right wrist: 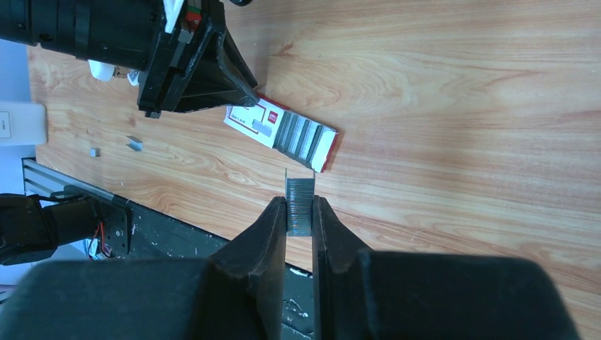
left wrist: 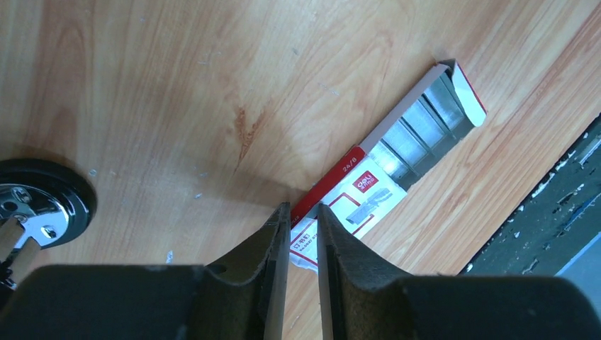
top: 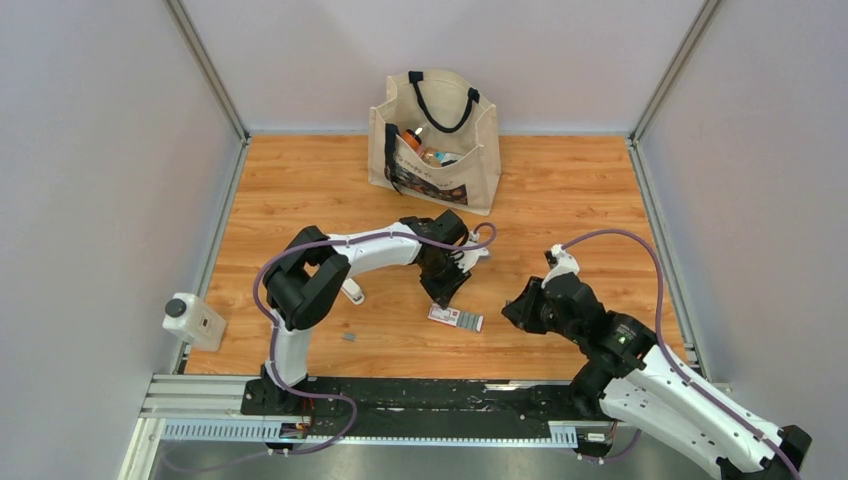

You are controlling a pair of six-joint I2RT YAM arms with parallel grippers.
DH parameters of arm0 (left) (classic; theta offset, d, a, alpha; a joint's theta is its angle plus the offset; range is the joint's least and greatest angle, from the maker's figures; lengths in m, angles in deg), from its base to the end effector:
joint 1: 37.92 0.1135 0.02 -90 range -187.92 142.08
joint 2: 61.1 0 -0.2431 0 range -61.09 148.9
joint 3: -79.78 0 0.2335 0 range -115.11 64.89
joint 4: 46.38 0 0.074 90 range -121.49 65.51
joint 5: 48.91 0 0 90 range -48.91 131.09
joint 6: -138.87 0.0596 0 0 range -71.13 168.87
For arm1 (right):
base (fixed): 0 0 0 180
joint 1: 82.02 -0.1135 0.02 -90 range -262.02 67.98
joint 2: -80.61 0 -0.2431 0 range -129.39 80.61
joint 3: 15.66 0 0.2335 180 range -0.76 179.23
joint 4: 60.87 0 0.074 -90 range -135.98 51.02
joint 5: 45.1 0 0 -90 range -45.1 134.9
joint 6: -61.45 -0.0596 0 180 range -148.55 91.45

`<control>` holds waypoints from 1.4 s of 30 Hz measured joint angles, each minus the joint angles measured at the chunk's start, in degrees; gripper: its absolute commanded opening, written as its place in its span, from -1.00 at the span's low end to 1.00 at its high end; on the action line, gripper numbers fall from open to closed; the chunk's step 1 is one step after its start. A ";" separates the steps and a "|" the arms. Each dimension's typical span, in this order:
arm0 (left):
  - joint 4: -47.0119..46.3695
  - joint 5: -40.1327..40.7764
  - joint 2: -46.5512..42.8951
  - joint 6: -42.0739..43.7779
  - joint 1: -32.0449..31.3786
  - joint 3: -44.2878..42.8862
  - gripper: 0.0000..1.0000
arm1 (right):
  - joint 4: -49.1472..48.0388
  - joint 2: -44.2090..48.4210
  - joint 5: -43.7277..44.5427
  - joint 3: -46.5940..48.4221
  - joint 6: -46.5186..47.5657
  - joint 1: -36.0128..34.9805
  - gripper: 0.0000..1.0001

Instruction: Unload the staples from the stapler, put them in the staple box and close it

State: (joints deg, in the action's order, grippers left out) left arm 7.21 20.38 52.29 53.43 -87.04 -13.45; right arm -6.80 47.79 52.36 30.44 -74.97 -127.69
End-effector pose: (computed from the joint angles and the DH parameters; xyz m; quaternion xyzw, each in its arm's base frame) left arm 0.2275 -0.2951 0.1316 0.4624 0.8575 -0.2174 0.0612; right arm 0.1060 0.0974 0.2119 0.0330 0.9071 0.2580 0.3310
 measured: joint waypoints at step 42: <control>21.38 -14.82 -28.96 6.73 25.27 -0.66 -0.21 | -3.15 -51.36 7.76 21.00 4.11 -14.32 -0.82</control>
State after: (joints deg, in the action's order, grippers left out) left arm 28.59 5.56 23.33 60.16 -61.77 -14.11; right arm -9.95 -3.57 60.12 51.44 -70.86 -142.01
